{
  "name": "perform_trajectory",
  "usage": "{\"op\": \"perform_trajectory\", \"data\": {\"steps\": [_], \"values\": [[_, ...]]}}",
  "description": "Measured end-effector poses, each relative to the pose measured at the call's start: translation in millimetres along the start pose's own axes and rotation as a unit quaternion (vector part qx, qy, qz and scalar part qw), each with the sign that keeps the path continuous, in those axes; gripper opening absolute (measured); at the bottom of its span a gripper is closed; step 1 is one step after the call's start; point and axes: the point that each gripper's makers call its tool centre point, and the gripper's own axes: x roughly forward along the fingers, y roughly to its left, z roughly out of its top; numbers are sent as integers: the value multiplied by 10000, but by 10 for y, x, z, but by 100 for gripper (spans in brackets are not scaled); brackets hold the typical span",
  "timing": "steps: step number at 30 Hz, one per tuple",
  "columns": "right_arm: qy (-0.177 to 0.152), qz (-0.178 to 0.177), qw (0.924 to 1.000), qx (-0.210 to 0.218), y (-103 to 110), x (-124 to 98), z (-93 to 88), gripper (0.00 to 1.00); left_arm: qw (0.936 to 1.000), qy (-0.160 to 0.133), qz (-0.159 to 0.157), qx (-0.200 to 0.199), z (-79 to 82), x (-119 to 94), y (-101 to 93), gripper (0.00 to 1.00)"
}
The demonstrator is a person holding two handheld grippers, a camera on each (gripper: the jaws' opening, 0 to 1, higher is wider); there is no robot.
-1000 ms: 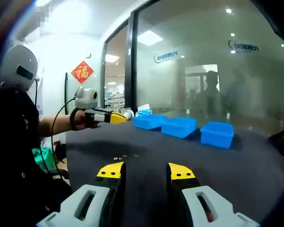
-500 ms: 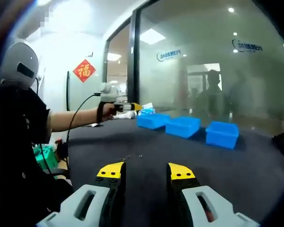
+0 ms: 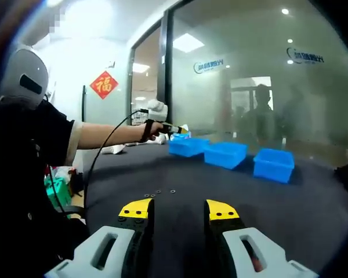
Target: Sort the screws, nuts, and washers into the corresponding bins
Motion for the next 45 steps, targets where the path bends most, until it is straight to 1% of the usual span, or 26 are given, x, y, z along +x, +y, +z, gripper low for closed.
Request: {"op": "perform_trajectory", "data": {"steps": [3,7,8,9,10,11,12,14,17,21,25,27,30,32,33,34,37,39,40,42,45], "values": [[-5,-11,10000,4,-7,-12,4,30,10000,32,23,6,-30,26,14,0],[7,-19,10000,15,-13,-29,-12,30,10000,40,-54,-38,-92,41,-19,5],[9,-17,10000,18,-12,-32,-15,30,9999,60,-75,-54,-116,43,-24,8],[8,-15,10000,22,-11,-33,-16,30,9999,64,-111,-89,-135,37,-39,14],[7,-18,10000,14,-12,-35,-15,30,9998,38,-144,-128,-143,37,-54,25],[3,-18,10000,17,-12,-36,-13,30,9997,9,-199,-135,-148,37,-64,31],[1,-16,10000,17,-11,-37,-12,30,9997,9,-217,-145,-151,35,-68,34],[-4,-18,10000,17,-11,-38,-9,30,9997,51,-223,-121,-178,12,-80,33],[-6,-10,10000,12,-6,-36,-7,30,9996,21,-262,-124,-171,-28,-84,33],[-10,9,10000,15,7,-27,-7,30,9991,-110,-374,-153,-122,-189,-130,33],[-3,44,10000,17,23,-15,-14,30,9979,-245,-564,-184,-87,-437,-221,33],[5,63,10000,5,30,-7,-15,30,9965,-300,-750,-220,-82,-593,-305,33],[-5,97,10000,-7,43,5,-4,30,9948,-319,-947,-176,-114,-823,-418,34],[-20,112,9999,-9,47,14,8,30,9942,-257,-1035,-148,-175,-1023,-507,34],[-22,118,9999,-22,50,21,15,30,9934,-282,-1100,-153,-188,-1122,-554,34],[-27,121,9999,-39,51,27,22,30,9921,-383,-1181,-202,-180,-1227,-606,35],[-61,137,9999,-51,58,37,46,30,9899,-569,-1246,-360,-225,-1545,-679,35],[-74,143,9999,-52,53,38,48,30,9893,-625,-1266,-367,-314,-1736,-709,35],[-69,142,9999,-63,57,40,50,30,9891,-632,-1276,-365,-353,-1793,-714,35],[-63,144,9999,-71,67,40,53,30,9895,-646,-1257,-310,-516,-1959,-692,35],[-37,137,9999,-92,71,35,54,30,9864,-690,-1435,-397,-677,-2147,-692,37]]}}
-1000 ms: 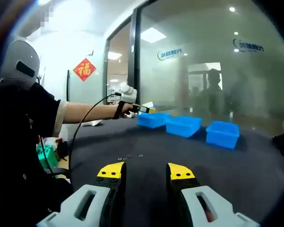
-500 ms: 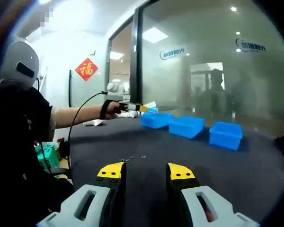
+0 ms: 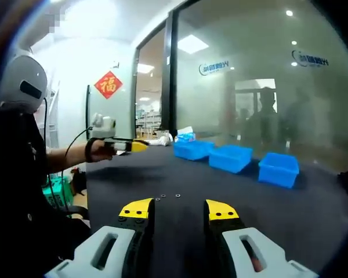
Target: Sort the screws, nuts, and washers into the corresponding bins
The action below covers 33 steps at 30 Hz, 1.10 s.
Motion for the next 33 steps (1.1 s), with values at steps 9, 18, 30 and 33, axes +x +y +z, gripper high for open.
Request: {"op": "perform_trajectory", "data": {"steps": [9,18,30,33], "values": [[52,27,10000,-26,8,19,-7,30,9991,135,-369,171,-240,-328,-281,40],[940,629,9928,-396,98,148,-152,31,9940,165,-991,422,-197,-397,-548,40],[2124,1326,9609,-1179,157,269,-292,31,9924,221,-1095,511,-247,-457,-588,40],[2273,1417,9551,-1263,151,274,-301,31,9921,227,-1114,538,-243,-469,-595,40]]}}
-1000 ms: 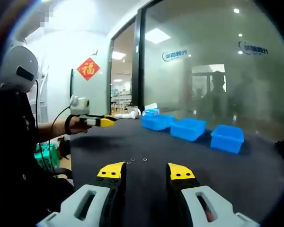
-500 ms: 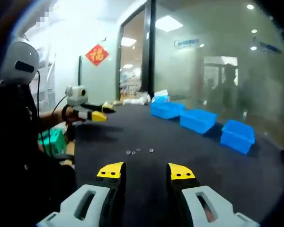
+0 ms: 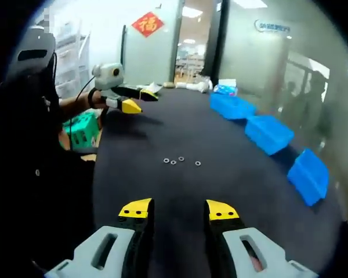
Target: Sort the screws, nuts, and washers into the corresponding bins
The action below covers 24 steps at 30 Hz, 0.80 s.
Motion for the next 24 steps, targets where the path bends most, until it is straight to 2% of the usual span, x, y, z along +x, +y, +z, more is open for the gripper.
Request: {"op": "perform_trajectory", "data": {"steps": [8,13,19,22,24], "values": [[312,142,9991,-261,-18,29,34,30,9999,21,-126,22,20,-27,-12,40],[449,212,9979,-411,-54,58,67,30,9989,66,-430,-180,-4,-44,-102,41],[505,247,9971,-513,-95,74,121,30,9972,289,-687,-25,-63,-58,-162,41],[525,253,9968,-546,-133,84,124,30,9955,356,-874,-82,-55,-67,-186,41],[539,266,9966,-556,-137,86,123,30,9954,383,-875,-11,-56,-68,-180,41]]}}
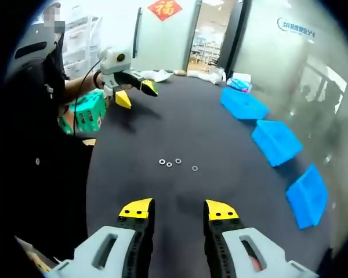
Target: Sort the screws, nuts, and washers into the corresponding bins
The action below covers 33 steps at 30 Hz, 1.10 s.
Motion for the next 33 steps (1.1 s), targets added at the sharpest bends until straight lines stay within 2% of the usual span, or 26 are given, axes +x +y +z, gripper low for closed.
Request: {"op": "perform_trajectory", "data": {"steps": [7,15,28,32,33], "values": [[79,65,9999,-137,-18,12,15,30,10000,47,-16,76,6,-3,8,41],[347,242,9981,-453,-48,159,76,29,9999,86,21,100,-11,-25,-5,41],[789,722,9903,-886,-102,593,234,24,9998,101,108,97,-16,-89,34,41],[936,772,9887,-883,-149,746,270,21,9998,107,120,78,-34,-99,36,41],[956,734,9903,-691,-168,776,281,21,9998,95,128,72,-32,-102,37,41]]}}
